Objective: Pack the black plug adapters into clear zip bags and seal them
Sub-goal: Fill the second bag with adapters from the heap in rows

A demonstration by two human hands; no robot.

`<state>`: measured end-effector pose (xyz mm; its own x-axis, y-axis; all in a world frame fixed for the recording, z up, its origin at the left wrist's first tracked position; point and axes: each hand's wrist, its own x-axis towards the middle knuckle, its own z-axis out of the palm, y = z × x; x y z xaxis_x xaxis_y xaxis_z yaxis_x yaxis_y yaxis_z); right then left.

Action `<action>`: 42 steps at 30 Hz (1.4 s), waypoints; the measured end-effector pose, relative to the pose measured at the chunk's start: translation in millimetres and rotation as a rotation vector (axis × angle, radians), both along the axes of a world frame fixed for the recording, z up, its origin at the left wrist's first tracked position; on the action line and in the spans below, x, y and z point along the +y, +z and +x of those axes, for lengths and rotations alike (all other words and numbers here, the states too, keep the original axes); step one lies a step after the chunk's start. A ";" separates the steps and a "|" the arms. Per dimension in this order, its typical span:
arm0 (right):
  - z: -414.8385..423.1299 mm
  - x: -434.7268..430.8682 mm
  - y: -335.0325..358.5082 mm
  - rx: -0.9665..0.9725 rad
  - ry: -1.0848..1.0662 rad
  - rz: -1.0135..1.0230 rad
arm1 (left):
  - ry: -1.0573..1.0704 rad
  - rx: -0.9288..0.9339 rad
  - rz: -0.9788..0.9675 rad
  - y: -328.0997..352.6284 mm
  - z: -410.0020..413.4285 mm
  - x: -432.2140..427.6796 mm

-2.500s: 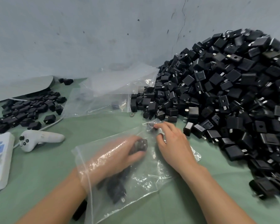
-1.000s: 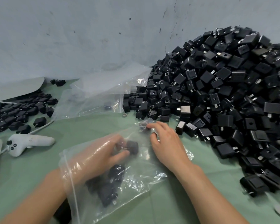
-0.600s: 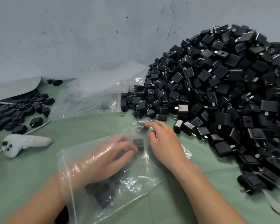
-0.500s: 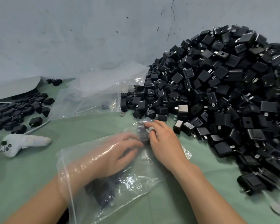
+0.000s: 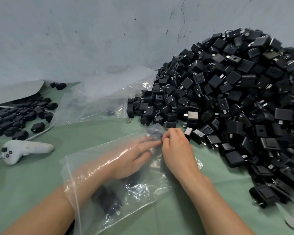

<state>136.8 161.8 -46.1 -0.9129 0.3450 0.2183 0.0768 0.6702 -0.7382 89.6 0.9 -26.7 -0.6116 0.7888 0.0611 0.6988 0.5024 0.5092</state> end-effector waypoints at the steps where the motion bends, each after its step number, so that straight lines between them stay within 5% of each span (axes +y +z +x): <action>1: -0.4 -0.3 0.3 0.000 0.004 0.007 | 0.025 -0.027 0.065 -0.3 -0.3 -1.9; 6: -2.6 1.0 3.2 -0.042 0.022 0.022 | 0.106 -0.057 0.163 -0.2 2.1 -9.3; 17: -2.6 5.2 4.1 -0.050 0.032 0.057 | 0.007 0.019 -0.003 5.1 0.5 10.1; 22: -1.6 5.4 3.1 -0.047 0.023 0.084 | 0.214 -0.236 0.096 27.6 19.4 -15.6; 28: -3.0 4.0 2.6 -0.070 0.024 0.111 | 0.154 -0.282 -0.109 43.6 45.3 -56.3; 36: -0.3 3.2 2.7 -0.079 0.029 0.091 | 0.192 -0.103 0.117 29.8 44.2 -37.3; 42: -0.9 5.0 1.8 -0.080 0.033 0.080 | 0.139 -0.032 0.076 14.3 42.2 -20.4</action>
<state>135.9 166.8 -44.3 -0.9391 0.2988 0.1699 0.1101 0.7296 -0.6750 131.8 -19.4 -12.4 -0.7169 0.6905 0.0962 0.6084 0.5523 0.5700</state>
